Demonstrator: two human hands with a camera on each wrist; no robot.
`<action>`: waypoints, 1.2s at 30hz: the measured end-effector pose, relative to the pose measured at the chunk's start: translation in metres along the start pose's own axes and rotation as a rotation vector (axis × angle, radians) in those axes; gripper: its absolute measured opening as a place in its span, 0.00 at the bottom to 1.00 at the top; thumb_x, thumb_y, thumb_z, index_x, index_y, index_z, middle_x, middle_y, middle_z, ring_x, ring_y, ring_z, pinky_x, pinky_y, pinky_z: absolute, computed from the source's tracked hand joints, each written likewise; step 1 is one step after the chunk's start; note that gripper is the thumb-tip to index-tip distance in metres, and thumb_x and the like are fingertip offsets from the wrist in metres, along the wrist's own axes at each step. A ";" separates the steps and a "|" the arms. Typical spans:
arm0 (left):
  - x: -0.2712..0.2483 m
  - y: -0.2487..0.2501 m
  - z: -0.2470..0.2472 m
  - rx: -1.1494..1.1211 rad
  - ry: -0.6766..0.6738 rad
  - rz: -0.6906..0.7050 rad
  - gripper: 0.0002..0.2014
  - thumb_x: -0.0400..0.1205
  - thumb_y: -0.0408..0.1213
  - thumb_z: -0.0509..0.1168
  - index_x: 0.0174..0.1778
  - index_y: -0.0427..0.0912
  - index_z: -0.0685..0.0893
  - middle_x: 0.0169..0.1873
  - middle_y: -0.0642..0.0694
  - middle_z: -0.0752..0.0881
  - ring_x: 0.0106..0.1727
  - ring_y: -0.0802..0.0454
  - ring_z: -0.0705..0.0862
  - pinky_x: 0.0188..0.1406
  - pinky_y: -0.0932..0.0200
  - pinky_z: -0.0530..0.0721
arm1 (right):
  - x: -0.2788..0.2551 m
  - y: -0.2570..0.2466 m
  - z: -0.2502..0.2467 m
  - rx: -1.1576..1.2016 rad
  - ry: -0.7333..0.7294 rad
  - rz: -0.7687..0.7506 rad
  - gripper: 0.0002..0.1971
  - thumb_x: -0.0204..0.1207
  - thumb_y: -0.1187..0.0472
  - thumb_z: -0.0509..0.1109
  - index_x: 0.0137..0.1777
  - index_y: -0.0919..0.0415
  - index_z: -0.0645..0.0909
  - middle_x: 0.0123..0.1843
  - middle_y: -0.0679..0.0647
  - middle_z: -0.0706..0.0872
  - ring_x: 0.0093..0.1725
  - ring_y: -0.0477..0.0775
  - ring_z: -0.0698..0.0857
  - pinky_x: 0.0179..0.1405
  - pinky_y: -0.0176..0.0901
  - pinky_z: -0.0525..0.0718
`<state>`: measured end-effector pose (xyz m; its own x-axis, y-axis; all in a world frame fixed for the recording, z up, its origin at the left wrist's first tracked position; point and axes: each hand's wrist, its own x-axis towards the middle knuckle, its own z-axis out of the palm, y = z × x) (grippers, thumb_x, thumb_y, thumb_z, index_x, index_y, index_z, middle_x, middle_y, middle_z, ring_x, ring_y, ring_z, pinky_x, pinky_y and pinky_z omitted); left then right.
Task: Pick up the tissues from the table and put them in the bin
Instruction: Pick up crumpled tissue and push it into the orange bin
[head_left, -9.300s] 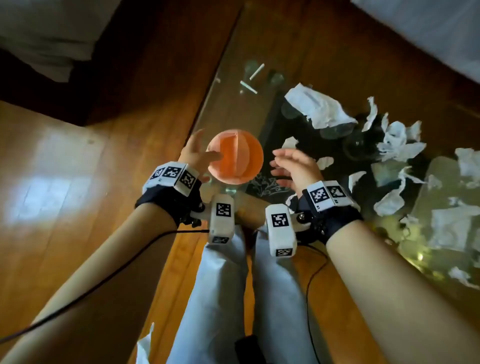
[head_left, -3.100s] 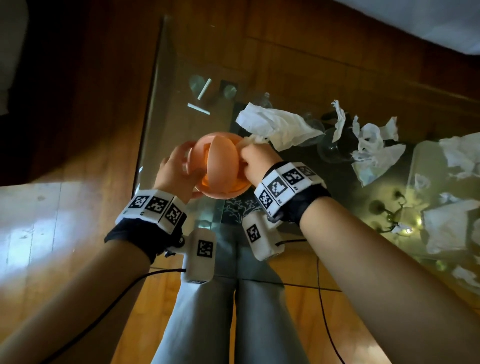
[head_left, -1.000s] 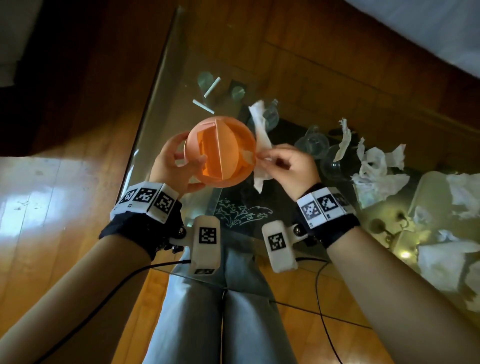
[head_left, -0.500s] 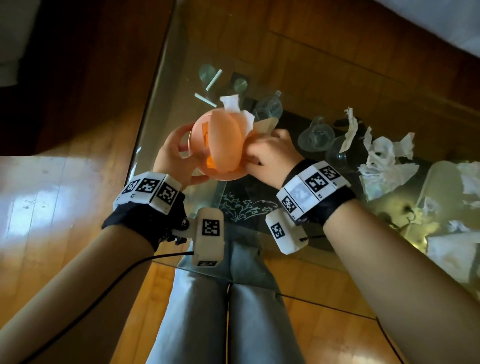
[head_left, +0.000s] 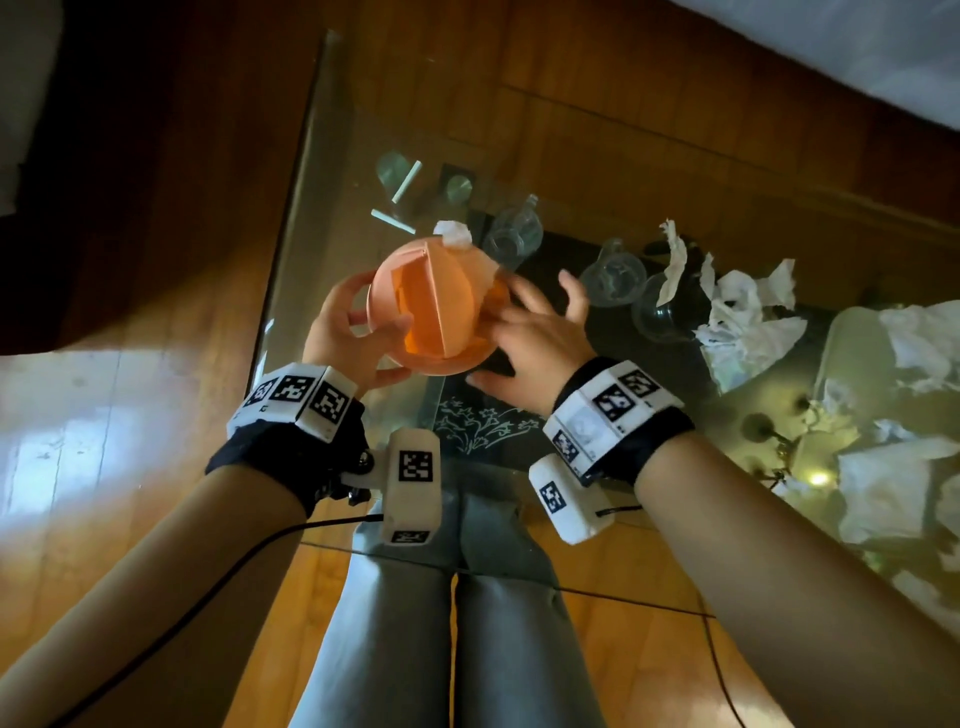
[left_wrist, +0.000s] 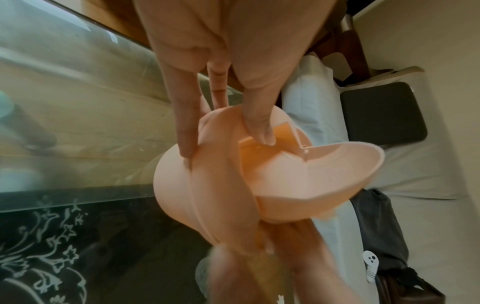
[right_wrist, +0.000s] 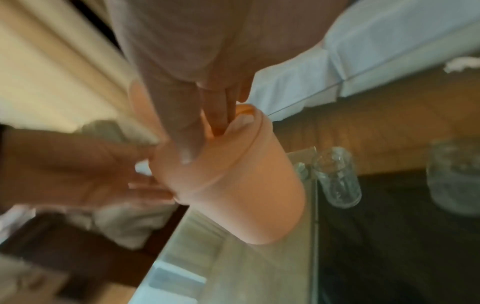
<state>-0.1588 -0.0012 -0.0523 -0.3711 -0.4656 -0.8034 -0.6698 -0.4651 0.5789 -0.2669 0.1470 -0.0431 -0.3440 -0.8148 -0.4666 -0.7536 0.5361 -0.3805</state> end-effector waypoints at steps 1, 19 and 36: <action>0.001 0.000 0.000 0.008 -0.004 -0.002 0.25 0.74 0.31 0.69 0.62 0.57 0.72 0.48 0.52 0.78 0.67 0.37 0.77 0.50 0.31 0.86 | 0.001 -0.002 0.001 -0.071 -0.064 -0.025 0.21 0.69 0.42 0.67 0.63 0.44 0.76 0.76 0.43 0.71 0.82 0.50 0.48 0.73 0.66 0.27; 0.001 0.016 0.048 0.115 -0.127 -0.006 0.28 0.73 0.26 0.69 0.66 0.55 0.74 0.49 0.53 0.77 0.65 0.38 0.76 0.46 0.37 0.87 | -0.010 0.054 -0.028 0.482 0.154 0.153 0.28 0.71 0.71 0.67 0.71 0.56 0.70 0.76 0.50 0.69 0.74 0.49 0.69 0.73 0.41 0.69; -0.019 0.005 0.119 0.114 -0.099 0.009 0.29 0.74 0.28 0.69 0.69 0.54 0.73 0.57 0.47 0.77 0.68 0.35 0.77 0.51 0.30 0.85 | -0.042 0.095 0.005 0.253 -0.351 0.041 0.32 0.73 0.41 0.64 0.75 0.38 0.55 0.82 0.56 0.58 0.80 0.64 0.52 0.67 0.69 0.24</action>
<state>-0.2319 0.0948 -0.0510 -0.4353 -0.3898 -0.8115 -0.7329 -0.3701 0.5709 -0.3213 0.2328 -0.0633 -0.1265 -0.6904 -0.7123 -0.5667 0.6396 -0.5193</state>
